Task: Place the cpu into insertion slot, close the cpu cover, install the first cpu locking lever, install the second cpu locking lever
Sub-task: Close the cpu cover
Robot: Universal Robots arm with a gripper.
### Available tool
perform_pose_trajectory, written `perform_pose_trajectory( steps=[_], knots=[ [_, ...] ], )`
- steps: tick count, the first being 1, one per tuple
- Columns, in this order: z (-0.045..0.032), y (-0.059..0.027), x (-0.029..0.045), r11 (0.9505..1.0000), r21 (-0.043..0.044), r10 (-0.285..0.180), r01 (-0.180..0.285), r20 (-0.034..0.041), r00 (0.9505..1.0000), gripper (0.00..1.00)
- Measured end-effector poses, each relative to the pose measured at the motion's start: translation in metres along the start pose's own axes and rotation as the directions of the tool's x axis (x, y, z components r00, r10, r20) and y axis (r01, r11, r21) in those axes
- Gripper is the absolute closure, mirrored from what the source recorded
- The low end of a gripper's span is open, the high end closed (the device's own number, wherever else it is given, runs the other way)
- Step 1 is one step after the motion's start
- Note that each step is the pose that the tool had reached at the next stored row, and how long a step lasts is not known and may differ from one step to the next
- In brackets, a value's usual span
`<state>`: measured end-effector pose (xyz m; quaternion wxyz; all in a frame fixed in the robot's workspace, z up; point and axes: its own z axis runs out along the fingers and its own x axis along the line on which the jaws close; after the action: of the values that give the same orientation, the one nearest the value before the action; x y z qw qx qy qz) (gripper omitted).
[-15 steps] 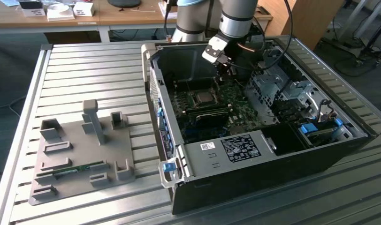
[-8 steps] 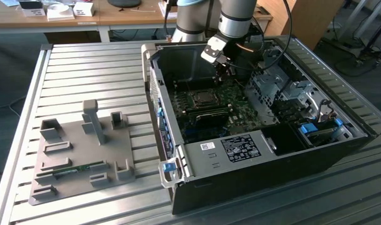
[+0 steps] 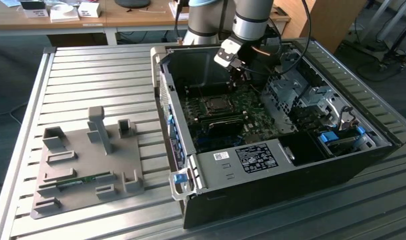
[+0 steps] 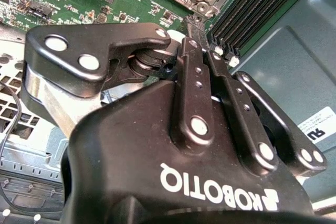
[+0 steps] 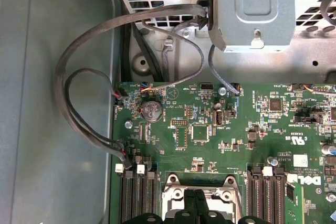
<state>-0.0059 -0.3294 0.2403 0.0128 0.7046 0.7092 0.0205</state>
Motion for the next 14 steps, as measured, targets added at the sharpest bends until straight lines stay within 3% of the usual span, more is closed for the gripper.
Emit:
perform_pose_trajectory(
  steps=[14],
  knots=[
    [0.0004, -0.0102, 0.0001, 1.0000, 0.0000, 0.000, 0.000, 0.0000, 1.0000, 0.89]
  ],
)
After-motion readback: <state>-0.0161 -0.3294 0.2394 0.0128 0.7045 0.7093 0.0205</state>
